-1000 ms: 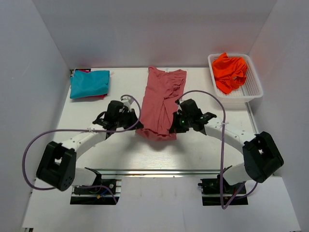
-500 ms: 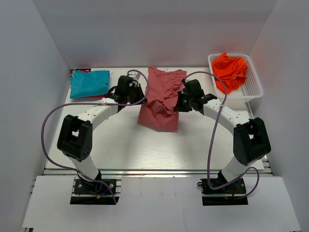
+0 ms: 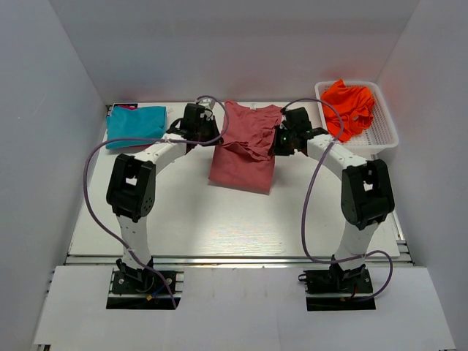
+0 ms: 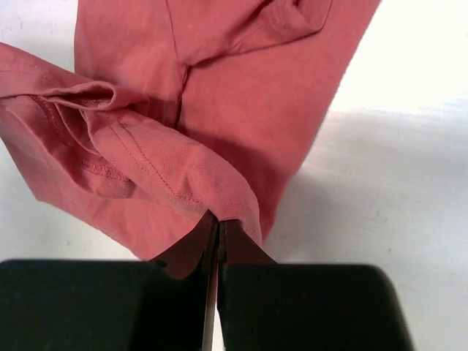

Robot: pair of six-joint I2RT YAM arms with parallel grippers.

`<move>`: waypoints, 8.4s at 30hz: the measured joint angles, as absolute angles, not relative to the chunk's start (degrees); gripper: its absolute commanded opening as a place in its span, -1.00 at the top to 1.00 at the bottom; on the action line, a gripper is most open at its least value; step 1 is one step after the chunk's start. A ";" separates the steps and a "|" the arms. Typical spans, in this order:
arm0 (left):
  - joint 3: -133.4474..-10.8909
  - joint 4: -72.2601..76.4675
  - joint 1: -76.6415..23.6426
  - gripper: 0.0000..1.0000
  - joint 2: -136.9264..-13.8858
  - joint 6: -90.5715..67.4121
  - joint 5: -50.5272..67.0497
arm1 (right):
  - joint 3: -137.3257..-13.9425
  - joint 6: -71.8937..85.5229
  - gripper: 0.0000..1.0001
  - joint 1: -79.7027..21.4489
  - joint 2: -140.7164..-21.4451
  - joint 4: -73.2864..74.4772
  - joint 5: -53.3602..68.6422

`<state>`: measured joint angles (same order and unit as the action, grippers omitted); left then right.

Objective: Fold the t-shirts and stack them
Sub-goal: Fold the folded rectangular tshirt in 1/3 of the way, then grab one side of the 2/3 rectangular tshirt with both arms, then fold the long partially folded tshirt into a neat square, then put the neatly folded tshirt into the corner of the board with the left arm

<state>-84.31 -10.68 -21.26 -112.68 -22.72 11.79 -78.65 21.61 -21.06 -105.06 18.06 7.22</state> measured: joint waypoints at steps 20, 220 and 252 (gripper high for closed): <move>-99.94 -11.22 -18.57 -1.00 -127.81 -20.29 15.44 | -91.39 20.71 -0.81 -14.79 -120.66 13.63 15.49; -126.48 -40.58 2.55 1.00 -117.71 20.38 6.42 | -59.96 19.18 -0.81 -18.06 -86.63 6.37 22.83; -129.19 -34.72 16.19 -1.00 -133.73 16.01 -3.20 | -65.89 19.27 -0.81 -18.09 -89.65 9.21 20.40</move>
<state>-129.19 -34.72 16.19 -133.73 16.01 -3.20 -65.89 19.27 -18.09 -89.65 9.21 20.40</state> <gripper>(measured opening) 0.992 0.904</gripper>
